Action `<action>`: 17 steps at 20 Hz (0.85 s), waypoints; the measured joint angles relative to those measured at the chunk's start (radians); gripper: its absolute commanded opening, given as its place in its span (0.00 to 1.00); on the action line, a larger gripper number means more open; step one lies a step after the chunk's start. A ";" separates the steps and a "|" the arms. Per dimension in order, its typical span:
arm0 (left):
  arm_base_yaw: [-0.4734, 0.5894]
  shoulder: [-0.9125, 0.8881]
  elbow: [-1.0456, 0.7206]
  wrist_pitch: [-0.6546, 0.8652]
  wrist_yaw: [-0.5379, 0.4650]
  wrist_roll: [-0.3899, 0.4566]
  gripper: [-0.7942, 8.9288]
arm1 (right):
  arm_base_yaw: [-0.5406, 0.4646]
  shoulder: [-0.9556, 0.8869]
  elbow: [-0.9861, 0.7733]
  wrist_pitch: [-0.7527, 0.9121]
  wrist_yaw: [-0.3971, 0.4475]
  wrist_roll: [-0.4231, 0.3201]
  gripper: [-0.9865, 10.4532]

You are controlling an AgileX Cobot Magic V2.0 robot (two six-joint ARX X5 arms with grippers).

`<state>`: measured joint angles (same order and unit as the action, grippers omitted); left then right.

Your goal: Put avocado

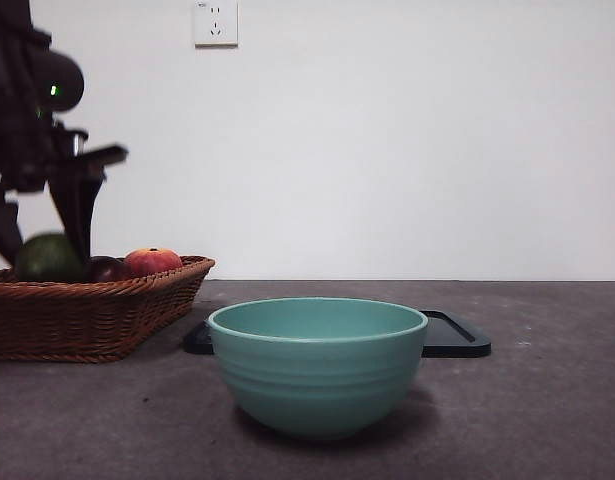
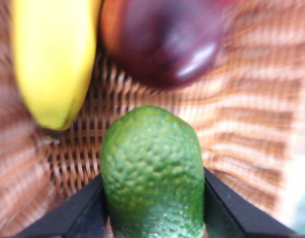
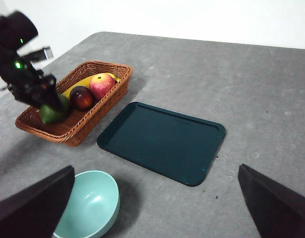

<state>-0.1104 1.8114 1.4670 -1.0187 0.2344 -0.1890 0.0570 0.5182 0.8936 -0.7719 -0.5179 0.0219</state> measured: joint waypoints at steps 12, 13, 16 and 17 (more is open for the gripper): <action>-0.595 -0.215 -0.005 -0.050 0.006 0.043 0.23 | 0.000 0.000 0.000 0.000 0.000 0.000 0.59; -0.636 -0.215 -0.011 -0.047 0.007 0.044 0.23 | 0.000 0.000 0.000 0.000 0.000 0.000 0.59; -0.711 -0.200 -0.011 0.002 0.007 0.045 0.23 | 0.000 0.000 0.000 0.000 0.000 0.000 0.59; -0.727 -0.183 -0.011 0.007 0.007 0.045 0.23 | 0.000 0.000 0.000 0.000 0.000 0.000 0.59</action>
<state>-0.8371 1.6283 1.4563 -1.0119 0.2417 -0.1436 0.0570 0.5182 0.8936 -0.7719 -0.5179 0.0219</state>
